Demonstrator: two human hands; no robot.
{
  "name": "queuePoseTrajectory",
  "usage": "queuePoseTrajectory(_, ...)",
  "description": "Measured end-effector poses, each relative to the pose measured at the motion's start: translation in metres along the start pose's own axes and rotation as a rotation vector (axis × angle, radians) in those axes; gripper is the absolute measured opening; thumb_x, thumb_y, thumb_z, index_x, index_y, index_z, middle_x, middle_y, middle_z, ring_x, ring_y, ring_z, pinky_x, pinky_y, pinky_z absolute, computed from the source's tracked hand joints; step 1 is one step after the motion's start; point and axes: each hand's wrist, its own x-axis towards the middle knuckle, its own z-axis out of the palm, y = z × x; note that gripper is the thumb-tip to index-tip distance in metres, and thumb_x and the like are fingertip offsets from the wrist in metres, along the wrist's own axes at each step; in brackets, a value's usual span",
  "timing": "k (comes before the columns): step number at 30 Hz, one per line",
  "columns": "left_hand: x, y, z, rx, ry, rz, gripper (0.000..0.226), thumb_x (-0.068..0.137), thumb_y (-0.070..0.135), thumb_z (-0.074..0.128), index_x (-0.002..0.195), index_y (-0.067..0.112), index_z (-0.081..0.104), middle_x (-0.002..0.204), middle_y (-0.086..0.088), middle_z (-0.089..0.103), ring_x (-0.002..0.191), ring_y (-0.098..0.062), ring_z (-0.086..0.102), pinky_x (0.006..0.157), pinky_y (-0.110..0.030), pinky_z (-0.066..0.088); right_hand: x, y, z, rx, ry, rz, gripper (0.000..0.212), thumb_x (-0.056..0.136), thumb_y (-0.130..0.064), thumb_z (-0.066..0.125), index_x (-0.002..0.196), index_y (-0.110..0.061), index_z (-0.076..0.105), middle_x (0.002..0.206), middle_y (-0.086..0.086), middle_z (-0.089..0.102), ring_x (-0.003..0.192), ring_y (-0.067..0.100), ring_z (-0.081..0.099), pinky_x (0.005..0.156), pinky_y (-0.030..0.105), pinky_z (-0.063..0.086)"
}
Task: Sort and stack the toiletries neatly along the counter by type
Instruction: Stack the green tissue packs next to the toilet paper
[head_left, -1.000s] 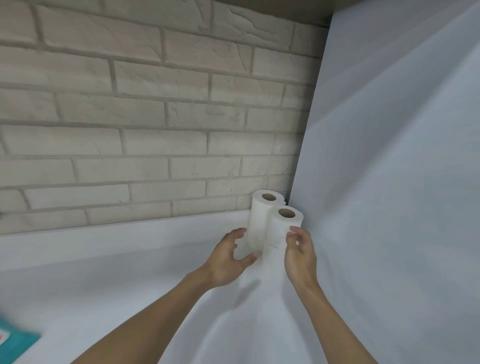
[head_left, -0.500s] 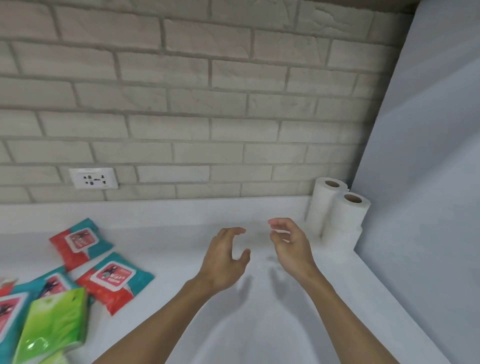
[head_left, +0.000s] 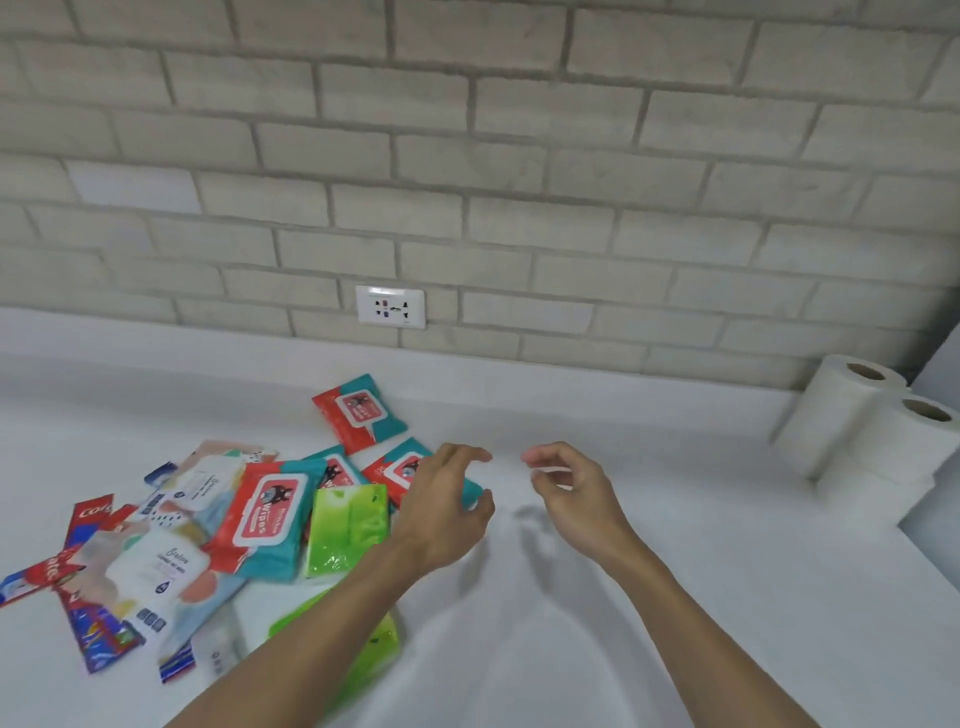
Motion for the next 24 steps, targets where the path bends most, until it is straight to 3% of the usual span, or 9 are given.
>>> queuePoseTrajectory(5,-0.015,-0.037,-0.029,0.053,0.039,-0.029,0.040,0.078,0.025,0.062,0.117,0.026,0.057,0.117,0.006,0.058,0.111,-0.018,0.052,0.096,-0.031,0.043,-0.003,-0.006,0.048,-0.016,-0.081,0.019,0.018,0.094,-0.009,0.054,0.100,-0.022,0.065,0.106,-0.012,0.065,0.093,0.006,0.061,0.062,0.007,0.046)
queuePoseTrajectory(9,-0.027,-0.056,-0.045,0.052,0.065,-0.065,0.039,0.079,0.024,0.064,0.118,0.026,0.059,0.116,0.004,0.059,0.110,-0.018,0.052,0.096,-0.034,0.043,-0.005,-0.009,0.083,0.005,-0.158,0.050,0.011,0.093,-0.013,0.059,0.098,-0.021,0.064,0.108,-0.001,0.066,0.078,0.003,0.065,0.061,0.014,0.050)
queuePoseTrajectory(11,-0.033,-0.069,-0.052,0.037,0.056,-0.094,0.040,0.080,0.022,0.066,0.120,0.024,0.058,0.119,0.004,0.058,0.113,-0.018,0.050,0.099,-0.035,0.042,-0.005,-0.008,0.101,0.003,-0.173,0.079,0.014,0.091,-0.013,0.059,0.097,-0.024,0.064,0.107,-0.002,0.066,0.079,0.007,0.067,0.067,0.020,0.054)
queuePoseTrajectory(14,-0.037,-0.085,-0.058,0.036,0.065,-0.142,0.042,0.080,0.021,0.067,0.120,0.024,0.056,0.122,0.003,0.056,0.116,-0.019,0.050,0.100,-0.036,0.043,-0.005,-0.001,0.122,-0.013,-0.231,0.162,0.015,0.089,-0.015,0.059,0.100,-0.025,0.062,0.111,-0.006,0.063,0.095,0.012,0.066,0.083,0.026,0.055)
queuePoseTrajectory(19,-0.043,-0.108,-0.067,0.039,0.056,-0.267,0.052,0.080,0.017,0.069,0.128,0.020,0.051,0.130,0.000,0.052,0.121,-0.020,0.046,0.099,-0.032,0.040,-0.004,0.004,0.151,-0.029,-0.268,0.254,0.024,0.091,-0.020,0.059,0.114,-0.024,0.053,0.113,-0.005,0.058,0.101,0.006,0.057,0.074,0.015,0.044)
queuePoseTrajectory(24,-0.050,-0.122,-0.066,0.039,0.046,-0.294,0.061,0.079,0.018,0.073,0.133,0.019,0.045,0.132,-0.002,0.050,0.121,-0.019,0.045,0.101,-0.035,0.042,0.002,0.002,0.170,0.023,-0.271,0.313,0.033,0.092,-0.022,0.059,0.123,-0.023,0.047,0.109,-0.001,0.057,0.095,0.007,0.058,0.069,0.016,0.047)
